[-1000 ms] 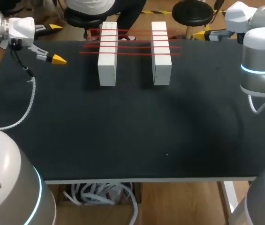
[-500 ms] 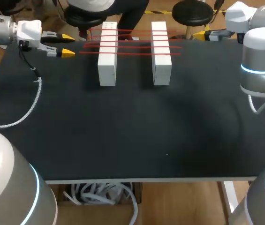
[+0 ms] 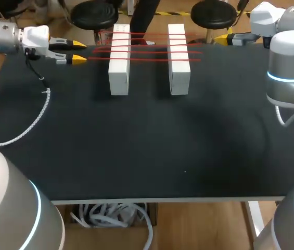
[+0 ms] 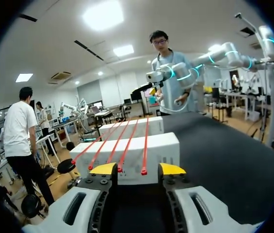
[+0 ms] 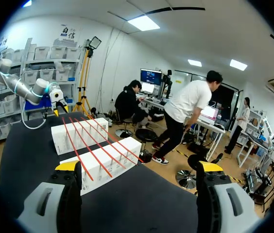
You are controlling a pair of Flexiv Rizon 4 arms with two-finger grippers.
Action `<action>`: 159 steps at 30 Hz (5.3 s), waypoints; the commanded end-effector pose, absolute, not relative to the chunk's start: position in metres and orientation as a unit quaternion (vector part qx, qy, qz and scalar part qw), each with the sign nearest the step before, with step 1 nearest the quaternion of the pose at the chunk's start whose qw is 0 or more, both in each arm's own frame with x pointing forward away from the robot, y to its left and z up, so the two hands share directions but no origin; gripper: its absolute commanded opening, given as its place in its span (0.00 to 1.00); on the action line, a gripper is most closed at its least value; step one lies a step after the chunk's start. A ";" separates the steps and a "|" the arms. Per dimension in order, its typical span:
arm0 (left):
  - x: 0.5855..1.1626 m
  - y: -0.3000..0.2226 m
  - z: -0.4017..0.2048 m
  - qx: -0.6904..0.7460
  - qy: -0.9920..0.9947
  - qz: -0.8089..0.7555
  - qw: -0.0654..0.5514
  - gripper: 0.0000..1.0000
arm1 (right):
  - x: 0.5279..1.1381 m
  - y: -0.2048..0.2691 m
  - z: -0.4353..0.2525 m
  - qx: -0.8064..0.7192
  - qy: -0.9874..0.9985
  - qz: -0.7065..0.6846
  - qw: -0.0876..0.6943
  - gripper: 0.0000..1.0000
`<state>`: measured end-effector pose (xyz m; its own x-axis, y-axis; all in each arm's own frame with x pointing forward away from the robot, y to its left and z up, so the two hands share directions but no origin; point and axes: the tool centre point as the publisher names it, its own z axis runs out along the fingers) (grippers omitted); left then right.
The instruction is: Grab the tape and strap the tape.
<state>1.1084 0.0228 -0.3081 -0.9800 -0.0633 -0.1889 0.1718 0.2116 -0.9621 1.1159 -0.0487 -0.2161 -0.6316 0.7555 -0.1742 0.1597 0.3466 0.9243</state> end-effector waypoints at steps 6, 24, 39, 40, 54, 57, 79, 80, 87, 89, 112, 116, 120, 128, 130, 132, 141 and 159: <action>1.114 0.020 -0.317 0.044 0.763 -0.640 0.084 0.26 | 1.115 -0.050 -0.216 0.300 0.761 0.487 0.306 1.00; 1.116 0.010 -0.328 0.040 0.752 -0.653 0.078 0.22 | 1.115 -0.050 -0.216 0.300 0.761 0.487 0.306 1.00; 1.112 0.003 -0.329 0.044 0.748 -0.658 0.074 0.00 | 1.115 -0.050 -0.216 0.300 0.761 0.487 0.306 1.00; 1.112 0.002 -0.329 0.044 0.748 -0.658 0.074 0.00 | 1.115 -0.050 -0.216 0.300 0.761 0.487 0.306 1.00; 1.107 -0.005 -0.317 0.049 0.749 -0.657 0.076 0.00 | 1.115 -0.050 -0.216 0.300 0.761 0.487 0.306 1.00; 1.104 -0.009 -0.314 0.046 0.745 -0.661 0.080 0.00 | 1.115 -0.050 -0.216 0.300 0.761 0.487 0.306 1.00; 1.100 -0.016 -0.297 0.051 0.736 -0.671 0.072 0.00 | 1.115 -0.050 -0.216 0.300 0.761 0.487 0.306 1.00; 1.100 -0.016 -0.297 0.051 0.736 -0.671 0.072 0.00 | 1.115 -0.050 -0.216 0.300 0.761 0.487 0.306 1.00; 1.100 -0.016 -0.297 0.051 0.736 -0.671 0.072 0.00 | 1.115 -0.050 -0.216 0.300 0.761 0.487 0.306 1.00; 1.100 -0.016 -0.297 0.051 0.736 -0.671 0.072 0.00 | 1.115 -0.050 -0.216 0.300 0.761 0.487 0.306 1.00; 1.100 -0.016 -0.297 0.051 0.736 -0.671 0.072 0.00 | 1.115 -0.050 -0.216 0.300 0.761 0.487 0.306 1.00; 1.100 -0.016 -0.297 0.051 0.736 -0.671 0.072 0.00 | 1.115 -0.050 -0.216 0.300 0.761 0.487 0.306 1.00; 1.100 -0.016 -0.297 0.051 0.736 -0.671 0.072 0.00 | 1.115 -0.050 -0.216 0.300 0.761 0.487 0.306 1.00; 1.084 -0.032 -0.291 0.075 0.727 -0.681 0.054 0.00 | 1.115 -0.050 -0.216 0.300 0.761 0.487 0.306 1.00; 1.080 -0.037 -0.289 0.070 0.725 -0.683 0.050 0.00 | 1.115 -0.050 -0.216 0.300 0.761 0.487 0.306 1.00; 1.077 -0.041 -0.285 0.067 0.709 -0.699 0.062 0.00 | 1.115 -0.050 -0.216 0.300 0.761 0.487 0.306 1.00; 1.063 -0.054 -0.262 0.063 0.650 -0.749 0.111 0.00 | 1.115 -0.050 -0.216 0.300 0.761 0.487 0.306 1.00; 1.058 -0.067 -0.199 0.119 0.593 -0.784 0.140 0.00 | 1.115 -0.050 -0.216 0.300 0.761 0.487 0.306 1.00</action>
<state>1.0551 -0.0660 -0.2026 -0.9341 -0.0853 -0.3467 0.3568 -0.2574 -0.8980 1.1159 -0.0489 -0.2162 -0.6316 0.7555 -0.1742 0.1596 0.3466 0.9243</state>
